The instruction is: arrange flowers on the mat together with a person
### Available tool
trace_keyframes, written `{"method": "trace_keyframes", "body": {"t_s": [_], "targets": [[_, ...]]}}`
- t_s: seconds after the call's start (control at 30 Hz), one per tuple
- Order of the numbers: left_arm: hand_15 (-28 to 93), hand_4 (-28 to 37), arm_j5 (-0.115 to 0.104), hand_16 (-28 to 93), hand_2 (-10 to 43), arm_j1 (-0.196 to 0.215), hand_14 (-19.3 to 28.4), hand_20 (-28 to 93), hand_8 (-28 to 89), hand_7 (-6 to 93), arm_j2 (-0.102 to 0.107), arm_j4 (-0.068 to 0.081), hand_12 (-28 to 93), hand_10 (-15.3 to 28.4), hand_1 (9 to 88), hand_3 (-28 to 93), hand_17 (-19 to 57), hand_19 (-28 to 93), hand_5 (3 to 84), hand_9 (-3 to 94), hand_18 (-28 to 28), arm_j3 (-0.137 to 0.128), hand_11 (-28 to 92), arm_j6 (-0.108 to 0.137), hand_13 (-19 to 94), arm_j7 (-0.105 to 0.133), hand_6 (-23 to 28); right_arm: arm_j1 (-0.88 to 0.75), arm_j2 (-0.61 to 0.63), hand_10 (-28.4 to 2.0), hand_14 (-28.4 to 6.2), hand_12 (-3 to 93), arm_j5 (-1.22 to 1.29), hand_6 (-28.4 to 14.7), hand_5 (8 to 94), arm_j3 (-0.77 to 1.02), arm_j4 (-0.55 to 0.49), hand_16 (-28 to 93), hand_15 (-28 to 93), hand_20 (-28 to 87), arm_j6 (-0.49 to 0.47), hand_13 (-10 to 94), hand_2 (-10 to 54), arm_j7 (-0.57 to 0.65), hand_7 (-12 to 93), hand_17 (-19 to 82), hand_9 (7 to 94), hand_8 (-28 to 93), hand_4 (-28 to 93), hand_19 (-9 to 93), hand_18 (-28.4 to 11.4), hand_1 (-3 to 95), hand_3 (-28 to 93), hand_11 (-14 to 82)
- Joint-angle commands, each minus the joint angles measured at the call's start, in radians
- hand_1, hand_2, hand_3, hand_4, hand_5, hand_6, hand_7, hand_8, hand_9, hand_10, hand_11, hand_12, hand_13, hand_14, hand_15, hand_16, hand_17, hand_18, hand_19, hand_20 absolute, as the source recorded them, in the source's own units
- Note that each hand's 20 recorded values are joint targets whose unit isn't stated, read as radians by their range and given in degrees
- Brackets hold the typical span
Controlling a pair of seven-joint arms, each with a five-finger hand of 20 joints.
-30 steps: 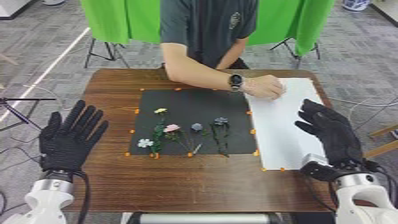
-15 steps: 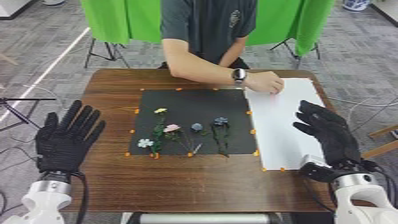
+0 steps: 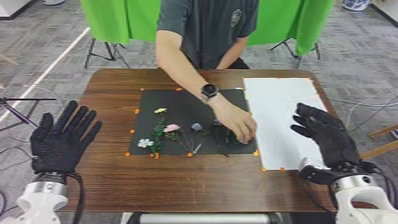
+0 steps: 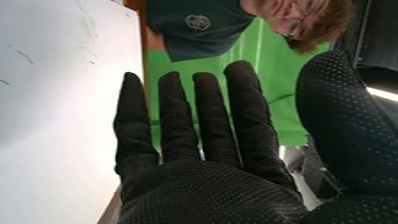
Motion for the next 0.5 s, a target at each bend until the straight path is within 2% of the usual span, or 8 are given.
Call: {"method": "trace_keyframes", "body": {"t_s": [0.03, 0.1, 0.23, 0.27, 0.33, 0.5], "targets": [[14, -28.3, 0.017, -2, 13.1, 0.008, 12.5, 13, -8, 5.9, -0.008, -0.007, 10, 13.3, 26.7, 71, -2.9, 22, 44.0, 40.9, 12.5, 0.007, 11, 0.021, 31, -0.012, 6.0, -0.014, -0.013, -11.5, -11.0, 8.6, -0.033, -2.9, 44.9, -0.008, -0.017, 9, 17, 11, -0.015, 33, 0.1, 0.042, 19, 10, 40.4, -15, -28, 45, -17.7, 31.7, 82, 10.3], [14, -28.3, 0.007, -2, 13.3, 0.007, 12.4, 13, -8, 6.0, -0.007, -0.006, 10, 13.4, 26.7, 71, -3.0, 22, 44.0, 40.9, 12.5, 0.008, 11, 0.023, 31, -0.01, 6.0, -0.013, -0.013, -11.6, -11.2, 8.6, -0.022, -3.0, 45.0, -0.008, -0.015, 9, 17, 11, -0.027, 34, 0.3, 0.042, 19, 10, 40.5, -15, -28, 45, -17.8, 31.7, 82, 10.3], [14, -28.3, 0.001, -2, 13.4, 0.003, 12.5, 13, -8, 5.9, -0.007, -0.003, 10, 13.4, 26.8, 71, -3.0, 22, 44.0, 41.0, 12.5, 0.009, 11, 0.026, 31, -0.011, 6.0, -0.001, -0.007, -11.6, -11.8, 8.7, -0.034, -3.0, 45.0, -0.017, -0.01, 10, 18, 11, -0.025, 34, 0.4, 0.037, 19, 10, 40.5, -15, -27, 45, -17.9, 31.8, 82, 10.3], [14, -28.3, 0.002, -2, 13.4, 0.002, 12.5, 13, -8, 6.0, -0.007, -0.003, 10, 13.4, 26.7, 71, -3.0, 22, 44.0, 41.0, 12.5, 0.009, 11, 0.027, 31, -0.011, 6.0, 0.0, -0.005, -11.7, -12.1, 8.7, -0.043, -3.1, 45.1, -0.02, -0.01, 10, 18, 11, -0.02, 34, 0.4, 0.039, 19, 10, 40.4, -15, -27, 45, -17.9, 31.8, 82, 10.3], [14, -28.3, 0.011, -2, 13.6, -0.011, 13.0, 13, -8, 6.0, -0.007, -0.001, 10, 13.4, 26.9, 71, -3.0, 22, 44.0, 41.0, 12.5, 0.008, 11, 0.039, 31, -0.029, 6.0, -0.006, 0.0, -11.9, -12.6, 8.8, -0.066, -3.1, 45.1, -0.033, -0.015, 10, 19, 11, 0.015, 34, 1.2, 0.045, 19, 10, 40.3, -15, -27, 45, -18.0, 31.9, 81, 10.4], [20, -28.3, 0.006, -1, 14.1, -0.012, 14.7, 14, -8, 6.3, -0.007, 0.002, 10, 13.8, 27.0, 71, -3.5, 25, 44.4, 41.5, 13.3, 0.01, 12, 0.033, 32, -0.028, 6.1, -0.001, -0.001, -12.7, -13.8, 8.9, -0.03, -3.7, 45.8, -0.033, -0.004, 10, 20, 11, -0.013, 34, 4.5, 0.026, 18, 10, 40.4, -15, -28, 46, -18.1, 30.8, 82, 10.4]]}}
